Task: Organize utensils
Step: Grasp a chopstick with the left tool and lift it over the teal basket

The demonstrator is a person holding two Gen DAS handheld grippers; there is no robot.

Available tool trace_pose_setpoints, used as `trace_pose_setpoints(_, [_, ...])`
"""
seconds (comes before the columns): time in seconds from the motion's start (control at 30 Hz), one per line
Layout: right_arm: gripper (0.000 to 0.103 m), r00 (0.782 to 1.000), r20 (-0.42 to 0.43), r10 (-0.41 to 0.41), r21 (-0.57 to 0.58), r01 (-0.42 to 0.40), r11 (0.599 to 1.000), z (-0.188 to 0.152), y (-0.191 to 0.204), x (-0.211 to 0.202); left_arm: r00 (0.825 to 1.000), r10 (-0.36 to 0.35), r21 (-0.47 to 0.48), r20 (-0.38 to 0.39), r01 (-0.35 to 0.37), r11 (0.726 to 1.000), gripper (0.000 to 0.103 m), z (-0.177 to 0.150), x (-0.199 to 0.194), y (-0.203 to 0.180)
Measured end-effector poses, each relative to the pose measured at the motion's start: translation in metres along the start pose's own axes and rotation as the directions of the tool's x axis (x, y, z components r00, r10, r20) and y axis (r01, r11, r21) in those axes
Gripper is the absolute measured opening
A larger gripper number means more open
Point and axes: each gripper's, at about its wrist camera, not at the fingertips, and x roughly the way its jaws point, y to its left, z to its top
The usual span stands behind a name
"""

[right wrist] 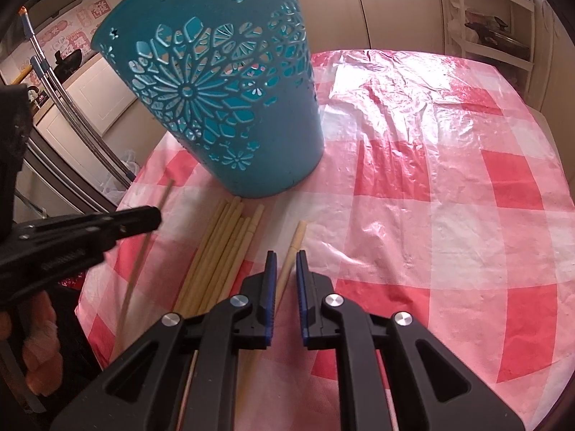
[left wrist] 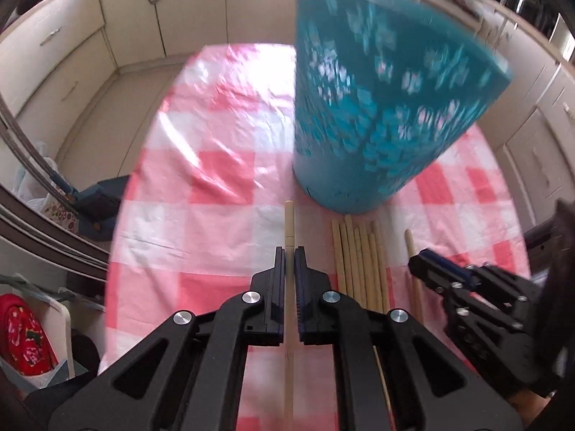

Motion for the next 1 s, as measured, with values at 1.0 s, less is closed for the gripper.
trace_pose_setpoints(1.0, [0.036,1.000,0.009,0.020,-0.067,-0.020,0.998,-0.001,0.011,0.002,0.789,0.016,-0.091,0.615,0.051,0.995,0.005,0.144,-0.081,-0.042])
